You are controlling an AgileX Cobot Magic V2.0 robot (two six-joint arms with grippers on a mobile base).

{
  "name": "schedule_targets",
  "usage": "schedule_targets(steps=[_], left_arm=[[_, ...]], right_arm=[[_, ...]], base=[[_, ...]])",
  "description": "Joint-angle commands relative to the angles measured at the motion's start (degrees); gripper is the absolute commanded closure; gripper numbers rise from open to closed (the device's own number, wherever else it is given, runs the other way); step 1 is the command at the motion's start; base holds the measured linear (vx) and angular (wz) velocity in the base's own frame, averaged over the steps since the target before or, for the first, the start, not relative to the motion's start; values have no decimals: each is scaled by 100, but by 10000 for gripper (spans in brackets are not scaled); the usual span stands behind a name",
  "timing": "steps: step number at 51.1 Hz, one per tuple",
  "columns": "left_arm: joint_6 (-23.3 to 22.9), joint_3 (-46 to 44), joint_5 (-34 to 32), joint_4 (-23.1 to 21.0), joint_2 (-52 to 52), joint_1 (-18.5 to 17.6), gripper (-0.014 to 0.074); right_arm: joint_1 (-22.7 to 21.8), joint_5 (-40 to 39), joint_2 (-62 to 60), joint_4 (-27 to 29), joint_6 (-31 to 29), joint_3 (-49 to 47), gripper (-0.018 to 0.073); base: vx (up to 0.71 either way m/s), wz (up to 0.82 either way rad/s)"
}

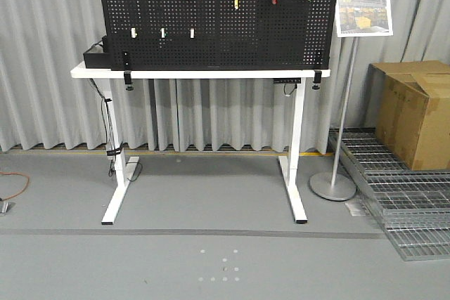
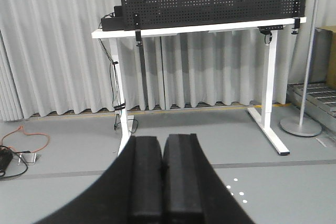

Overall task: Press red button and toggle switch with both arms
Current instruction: 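Drive the base forward toward the black pegboard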

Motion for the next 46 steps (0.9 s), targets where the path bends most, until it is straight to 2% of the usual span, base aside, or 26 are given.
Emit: schedule_targets(steps=[1, 46], left_arm=[[-11, 192, -465, -51, -81, 2, 594], [-11, 192, -465, -51, -81, 2, 594]], right_arm=[[-35, -460, -98, -41, 0, 63, 559], [-35, -460, -98, -41, 0, 63, 559]], base=[[0, 0], [5, -1]])
